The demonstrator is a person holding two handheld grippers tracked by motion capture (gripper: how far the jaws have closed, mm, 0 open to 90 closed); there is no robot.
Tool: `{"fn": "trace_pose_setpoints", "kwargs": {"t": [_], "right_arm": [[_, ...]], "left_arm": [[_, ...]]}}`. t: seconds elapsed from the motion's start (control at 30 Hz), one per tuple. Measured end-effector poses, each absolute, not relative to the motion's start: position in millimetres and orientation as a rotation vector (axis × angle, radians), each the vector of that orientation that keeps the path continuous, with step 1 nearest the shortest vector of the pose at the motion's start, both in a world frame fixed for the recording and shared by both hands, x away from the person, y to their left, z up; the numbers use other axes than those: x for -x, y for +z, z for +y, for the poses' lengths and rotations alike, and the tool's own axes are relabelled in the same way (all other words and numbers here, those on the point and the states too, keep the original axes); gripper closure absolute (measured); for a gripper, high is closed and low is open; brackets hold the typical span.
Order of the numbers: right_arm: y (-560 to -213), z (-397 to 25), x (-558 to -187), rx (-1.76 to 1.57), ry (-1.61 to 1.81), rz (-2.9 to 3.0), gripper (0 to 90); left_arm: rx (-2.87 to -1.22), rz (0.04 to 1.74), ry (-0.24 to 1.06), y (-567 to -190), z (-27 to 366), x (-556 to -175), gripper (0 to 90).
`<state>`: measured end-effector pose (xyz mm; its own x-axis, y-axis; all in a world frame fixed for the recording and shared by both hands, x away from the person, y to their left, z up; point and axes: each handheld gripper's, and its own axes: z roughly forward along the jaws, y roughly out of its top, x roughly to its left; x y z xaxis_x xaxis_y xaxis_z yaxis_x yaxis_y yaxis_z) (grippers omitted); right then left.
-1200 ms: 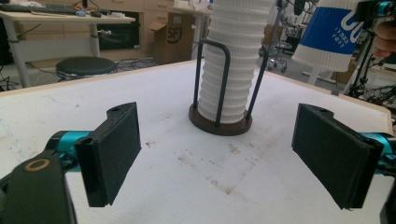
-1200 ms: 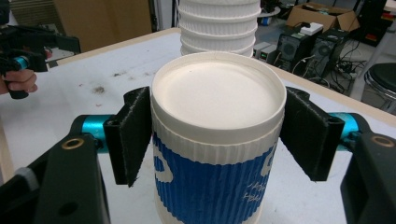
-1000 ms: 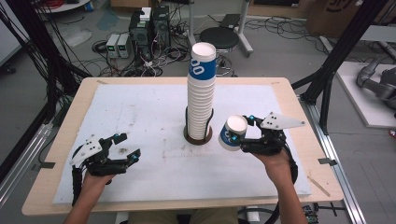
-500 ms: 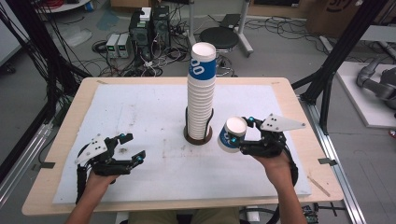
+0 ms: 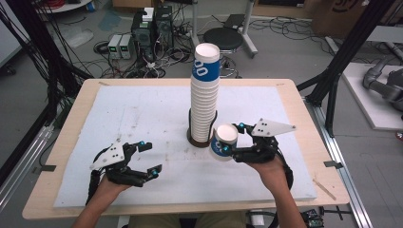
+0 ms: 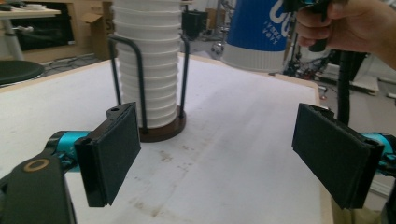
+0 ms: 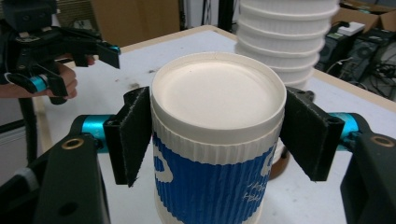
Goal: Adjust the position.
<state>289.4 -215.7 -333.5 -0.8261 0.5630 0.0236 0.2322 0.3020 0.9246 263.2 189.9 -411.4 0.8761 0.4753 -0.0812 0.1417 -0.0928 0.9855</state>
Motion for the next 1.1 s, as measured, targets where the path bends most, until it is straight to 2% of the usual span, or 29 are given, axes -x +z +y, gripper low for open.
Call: {"fn": "trace_pose_setpoints", "kwargs": {"t": [0.63, 1.1], "right_arm": [[-337.2, -180.6, -282.4, -0.579, 1.607, 2.373, 29.7], [-338.4, -166.5, -282.3, -0.503, 1.641, 2.407, 29.8]], "left_arm": [[-1.714, 0.336, 0.188, -406.9, 146.7, -267.4, 15.4], [-1.711, 0.28, 0.174, -400.8, 120.4, -279.6, 15.3]]}}
